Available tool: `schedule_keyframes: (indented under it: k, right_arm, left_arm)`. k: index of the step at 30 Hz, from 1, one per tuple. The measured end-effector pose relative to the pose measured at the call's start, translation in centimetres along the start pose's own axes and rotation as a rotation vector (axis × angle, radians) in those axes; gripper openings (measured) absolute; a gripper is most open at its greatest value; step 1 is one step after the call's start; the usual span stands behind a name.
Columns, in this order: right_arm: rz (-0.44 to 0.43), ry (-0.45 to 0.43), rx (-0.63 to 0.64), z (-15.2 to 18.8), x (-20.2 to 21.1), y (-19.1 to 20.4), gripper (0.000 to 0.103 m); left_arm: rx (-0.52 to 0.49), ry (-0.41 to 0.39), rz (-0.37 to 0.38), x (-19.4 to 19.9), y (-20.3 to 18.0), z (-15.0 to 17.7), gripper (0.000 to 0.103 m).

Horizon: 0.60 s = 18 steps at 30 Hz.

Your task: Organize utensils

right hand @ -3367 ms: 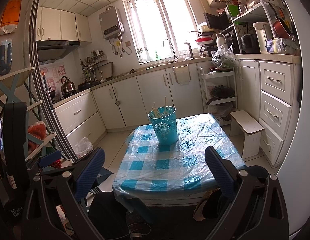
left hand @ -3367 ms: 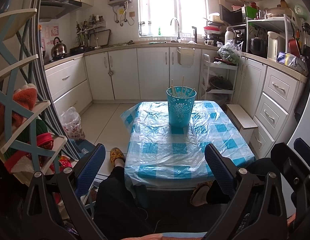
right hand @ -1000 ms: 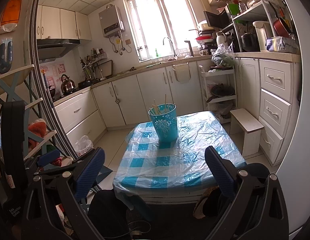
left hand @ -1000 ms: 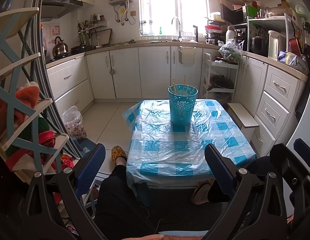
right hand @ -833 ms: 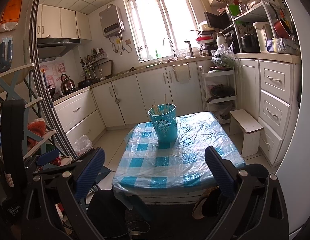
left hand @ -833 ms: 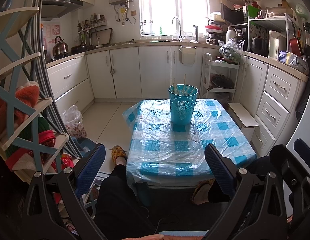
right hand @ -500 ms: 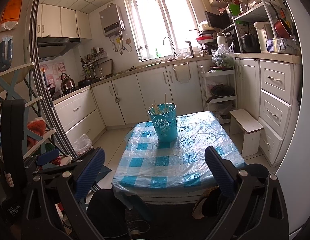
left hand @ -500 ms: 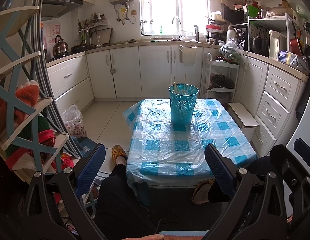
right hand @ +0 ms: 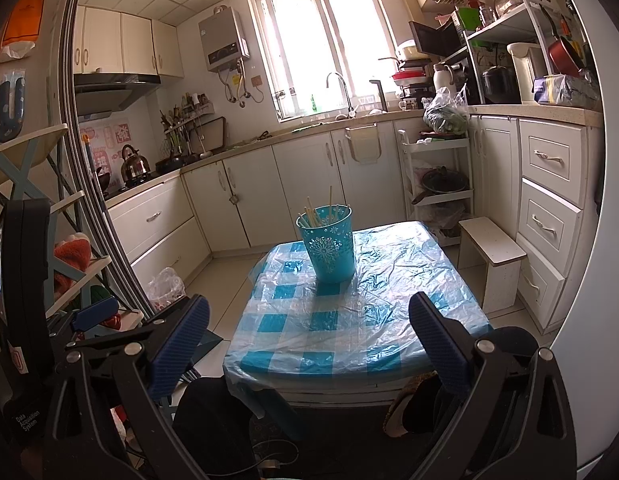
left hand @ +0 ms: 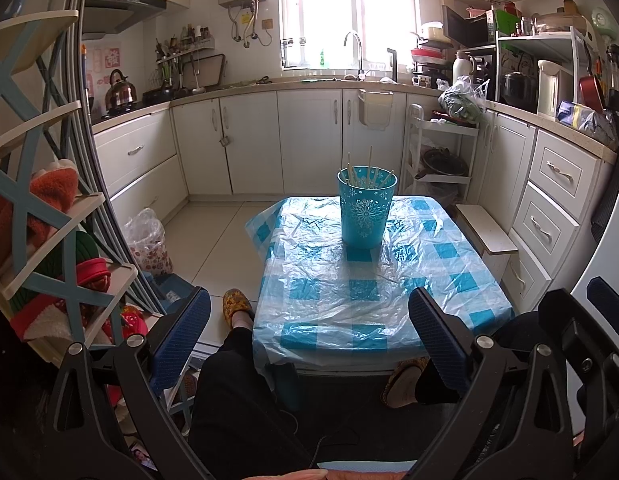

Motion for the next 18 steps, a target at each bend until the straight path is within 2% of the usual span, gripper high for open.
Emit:
schedule_keyframes:
  k: [10,13,18]
  right_arm:
    - [0.0,0.003,-0.001,-0.1,0.0,0.1,0.096]
    - [0.001,0.005,-0.003,0.3,-0.1,-0.2,0.096]
    - [0.009,-0.019,-0.021,0.3,0.3,-1.1,0.096]
  left_arm:
    - [-0.001,0.007,-0.004,-0.8,-0.1,0.2,0.095]
    - [-0.01,-0.012,-0.009,-0.7,-0.1,0.3,0.095]
    - [-0.019,-0.003,-0.011,-1.0,-0.4,0.1,0.095]
Point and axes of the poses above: each gripper's, at about its wrist camera, not at the fingertips, and x roughly against the way its jaws point, y to its left, z to its underside, the point moved 7 cm from there along -x, roughly the way its jaws point, and after that the axes turned 13 degrees about y, right-handed, at the moved point
